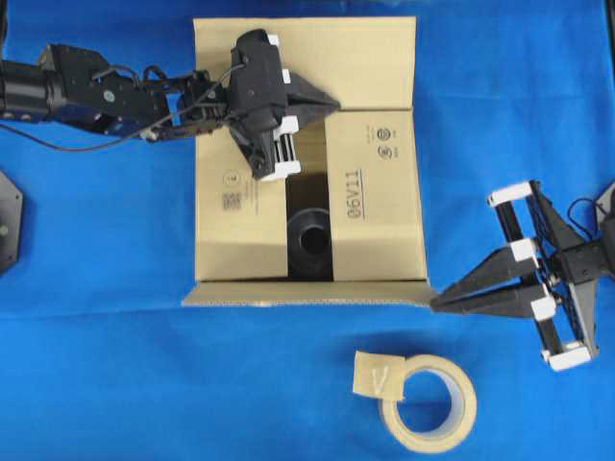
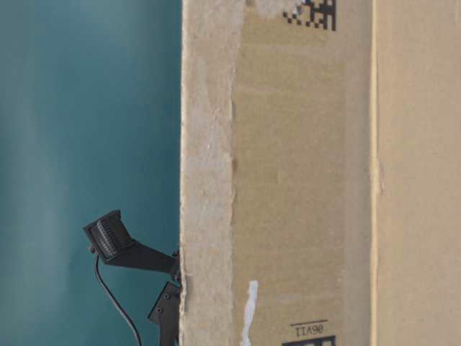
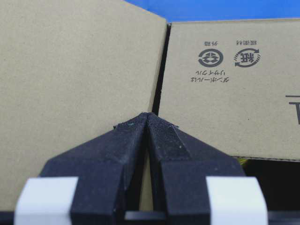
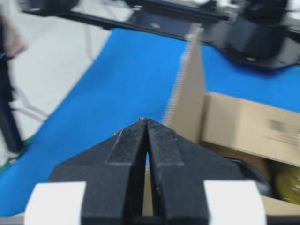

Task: Close the cardboard box.
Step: 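Swing the right gripper down and fold the front flap up over the box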

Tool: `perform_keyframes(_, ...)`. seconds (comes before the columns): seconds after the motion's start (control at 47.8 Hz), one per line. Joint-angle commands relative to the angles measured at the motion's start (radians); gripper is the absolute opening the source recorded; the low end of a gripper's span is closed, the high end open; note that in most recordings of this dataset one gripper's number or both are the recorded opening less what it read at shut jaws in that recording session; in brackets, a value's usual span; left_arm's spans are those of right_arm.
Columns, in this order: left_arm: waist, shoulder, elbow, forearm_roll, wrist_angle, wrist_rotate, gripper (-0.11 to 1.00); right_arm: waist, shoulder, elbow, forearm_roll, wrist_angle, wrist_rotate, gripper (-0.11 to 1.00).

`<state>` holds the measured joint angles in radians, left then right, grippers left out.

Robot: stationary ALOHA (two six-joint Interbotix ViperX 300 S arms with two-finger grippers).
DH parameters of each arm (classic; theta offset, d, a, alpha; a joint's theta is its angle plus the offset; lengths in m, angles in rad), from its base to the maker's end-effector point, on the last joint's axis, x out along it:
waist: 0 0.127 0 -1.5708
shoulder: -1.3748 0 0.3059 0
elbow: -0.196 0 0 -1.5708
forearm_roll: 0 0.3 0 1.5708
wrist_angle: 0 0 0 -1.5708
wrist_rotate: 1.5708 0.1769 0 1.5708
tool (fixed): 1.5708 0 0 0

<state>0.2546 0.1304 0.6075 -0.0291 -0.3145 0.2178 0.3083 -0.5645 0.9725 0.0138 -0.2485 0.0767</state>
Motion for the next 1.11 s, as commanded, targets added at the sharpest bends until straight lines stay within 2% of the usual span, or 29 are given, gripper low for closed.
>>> perform_keyframes(0.0,0.0,-0.012,-0.005,0.0,-0.005,-0.002,0.0,0.04,0.028,-0.005,0.0,-0.015,-0.002,0.0)
perform_keyframes(0.23,-0.003,-0.012,-0.002,-0.002,-0.005,-0.005,0.0,0.106,0.129,0.0,0.0,-0.034,-0.002,0.0)
perform_keyframes(0.418,-0.006,-0.012,-0.002,0.0,-0.005,-0.005,0.0,0.106,0.184,-0.002,0.002,-0.048,0.0,0.0)
perform_keyframes(0.607,-0.011,-0.012,-0.002,0.0,-0.005,-0.006,0.0,0.097,0.183,-0.005,0.002,-0.048,-0.002,0.0)
perform_keyframes(0.858,-0.017,-0.012,-0.002,0.0,-0.005,-0.009,0.0,-0.006,0.126,0.009,0.002,-0.041,-0.005,0.0)
perform_keyframes(1.088,-0.023,-0.012,-0.002,-0.002,-0.005,-0.011,0.0,-0.16,0.072,0.034,0.003,-0.005,-0.005,0.0)
